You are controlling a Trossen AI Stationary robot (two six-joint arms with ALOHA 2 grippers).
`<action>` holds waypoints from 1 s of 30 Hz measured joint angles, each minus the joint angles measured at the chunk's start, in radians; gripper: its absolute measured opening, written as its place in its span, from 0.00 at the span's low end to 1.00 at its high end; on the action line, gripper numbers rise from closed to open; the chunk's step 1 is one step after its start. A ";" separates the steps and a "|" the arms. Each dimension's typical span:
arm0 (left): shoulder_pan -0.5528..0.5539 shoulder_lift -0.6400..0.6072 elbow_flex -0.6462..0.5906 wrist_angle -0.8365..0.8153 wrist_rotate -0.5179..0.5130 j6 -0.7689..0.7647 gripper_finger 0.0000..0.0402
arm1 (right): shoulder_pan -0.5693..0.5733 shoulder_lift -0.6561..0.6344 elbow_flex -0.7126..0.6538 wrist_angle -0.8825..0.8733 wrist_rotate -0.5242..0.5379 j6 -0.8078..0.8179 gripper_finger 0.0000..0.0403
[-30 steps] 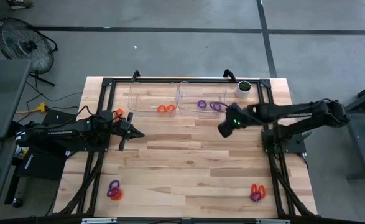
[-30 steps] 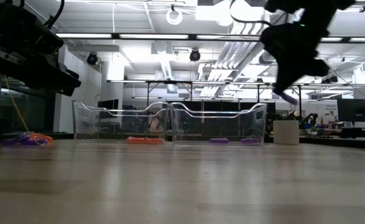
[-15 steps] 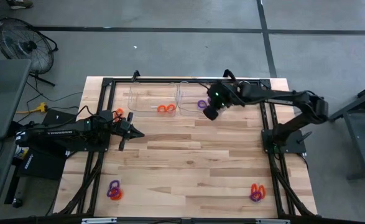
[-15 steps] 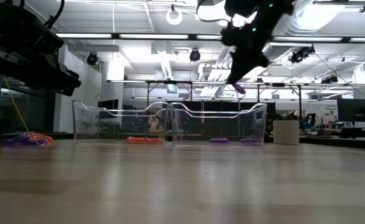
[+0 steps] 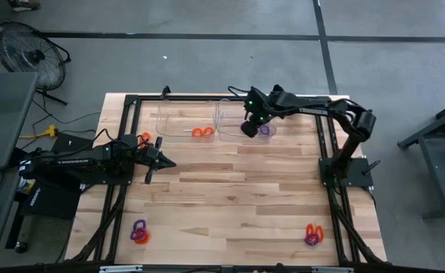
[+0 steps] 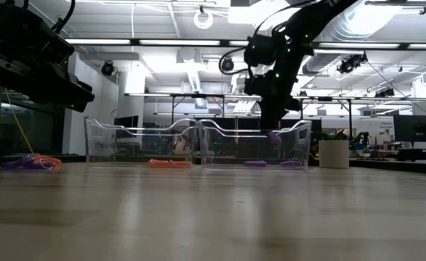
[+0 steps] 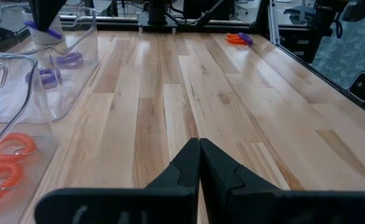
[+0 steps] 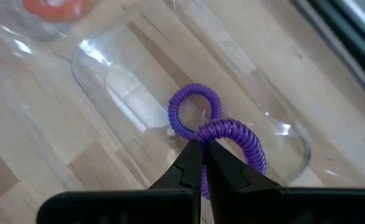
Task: Sort spring keychains
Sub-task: Put the violet spring keychain into the right transparent bin, then put the orange spring keychain into the left transparent bin
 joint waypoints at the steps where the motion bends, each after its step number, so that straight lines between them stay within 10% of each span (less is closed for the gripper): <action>1: 0.000 0.000 0.000 0.000 0.000 0.000 0.00 | -0.003 0.008 0.000 0.000 -0.007 0.000 0.01; 30: 0.000 0.000 0.000 0.000 0.000 0.000 0.00 | 0.001 -0.006 -0.001 -0.070 -0.008 0.020 0.37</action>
